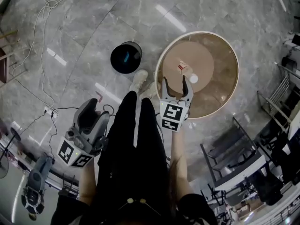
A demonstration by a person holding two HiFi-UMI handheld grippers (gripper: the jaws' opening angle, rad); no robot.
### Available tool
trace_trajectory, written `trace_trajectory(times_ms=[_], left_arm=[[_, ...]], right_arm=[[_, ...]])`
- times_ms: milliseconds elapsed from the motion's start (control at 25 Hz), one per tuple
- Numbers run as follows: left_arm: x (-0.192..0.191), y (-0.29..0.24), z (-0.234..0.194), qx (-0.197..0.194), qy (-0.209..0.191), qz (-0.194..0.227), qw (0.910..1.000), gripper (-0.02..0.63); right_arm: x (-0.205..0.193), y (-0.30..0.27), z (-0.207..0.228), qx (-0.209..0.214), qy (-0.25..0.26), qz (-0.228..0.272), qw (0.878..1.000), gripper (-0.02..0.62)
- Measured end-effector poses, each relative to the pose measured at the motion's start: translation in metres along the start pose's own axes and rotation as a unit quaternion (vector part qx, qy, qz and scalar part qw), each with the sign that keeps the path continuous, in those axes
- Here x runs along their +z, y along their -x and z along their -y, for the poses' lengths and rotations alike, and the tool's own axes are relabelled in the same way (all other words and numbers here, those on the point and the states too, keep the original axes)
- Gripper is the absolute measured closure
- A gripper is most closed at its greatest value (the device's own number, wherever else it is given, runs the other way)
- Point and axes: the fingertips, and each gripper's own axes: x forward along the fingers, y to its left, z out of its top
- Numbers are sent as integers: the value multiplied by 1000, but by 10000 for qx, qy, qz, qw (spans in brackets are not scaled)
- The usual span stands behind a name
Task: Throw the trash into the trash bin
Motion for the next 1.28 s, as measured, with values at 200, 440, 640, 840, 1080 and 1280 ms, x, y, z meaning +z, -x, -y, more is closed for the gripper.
trace_trajectory(times_ms=[200, 440, 640, 840, 1080, 1280], left_arm=[[-1, -19, 15, -225, -133, -212, 9994, 385], [-4, -41, 23, -394, -206, -441, 9980, 385], [-4, -60, 28, -530, -346, -691, 9956, 385], [-9, -75, 33, -571, -431, -864, 9937, 385], [-10, -81, 37, -563, -483, -935, 9928, 385], [-11, -79, 35, -532, -432, -893, 9936, 385]], right_arm=[[-18, 13, 63, -686, -402, -90, 9968, 288], [-54, 1, 95, -811, -1053, -398, 9903, 290], [-70, -13, 96, -630, -1701, -473, 9823, 293], [-71, -26, 93, -527, -1712, -504, 9825, 309], [-69, -32, 93, -568, -1561, -546, 9846, 387], [-63, -30, 89, -510, -1355, -504, 9882, 391]])
